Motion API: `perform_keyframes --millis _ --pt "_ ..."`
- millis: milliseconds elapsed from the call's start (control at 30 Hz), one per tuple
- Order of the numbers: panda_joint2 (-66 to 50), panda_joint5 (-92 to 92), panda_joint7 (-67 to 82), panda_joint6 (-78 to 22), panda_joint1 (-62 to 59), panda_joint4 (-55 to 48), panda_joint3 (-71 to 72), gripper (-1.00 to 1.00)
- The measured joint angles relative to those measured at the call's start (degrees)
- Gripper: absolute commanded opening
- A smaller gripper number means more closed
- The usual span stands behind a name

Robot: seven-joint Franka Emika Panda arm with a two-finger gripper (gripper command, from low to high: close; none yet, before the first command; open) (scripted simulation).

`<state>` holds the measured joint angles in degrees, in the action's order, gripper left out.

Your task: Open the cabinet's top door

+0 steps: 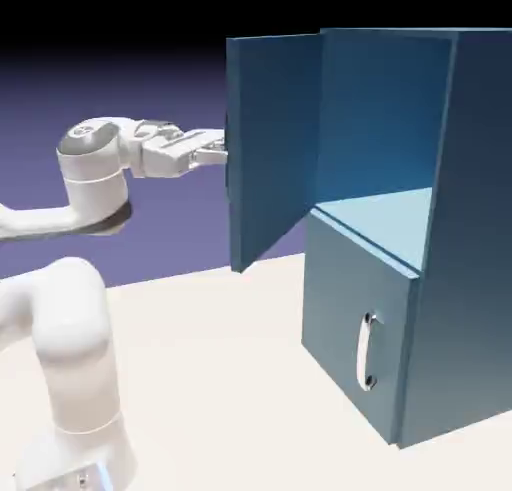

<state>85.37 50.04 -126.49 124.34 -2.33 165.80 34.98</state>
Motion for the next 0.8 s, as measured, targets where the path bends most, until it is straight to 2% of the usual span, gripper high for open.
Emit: perform_keyframes --millis 267,767,800 --pt "-4.66 -12.57 -0.36 -19.93 -5.43 -12.59 15.76 -1.00" --pt "-9.00 -23.89 2.04 -50.09 -30.83 -43.72 33.53 -1.00" --pt "-9.01 -24.11 2.23 -51.08 -31.86 -44.91 33.96 1.00"
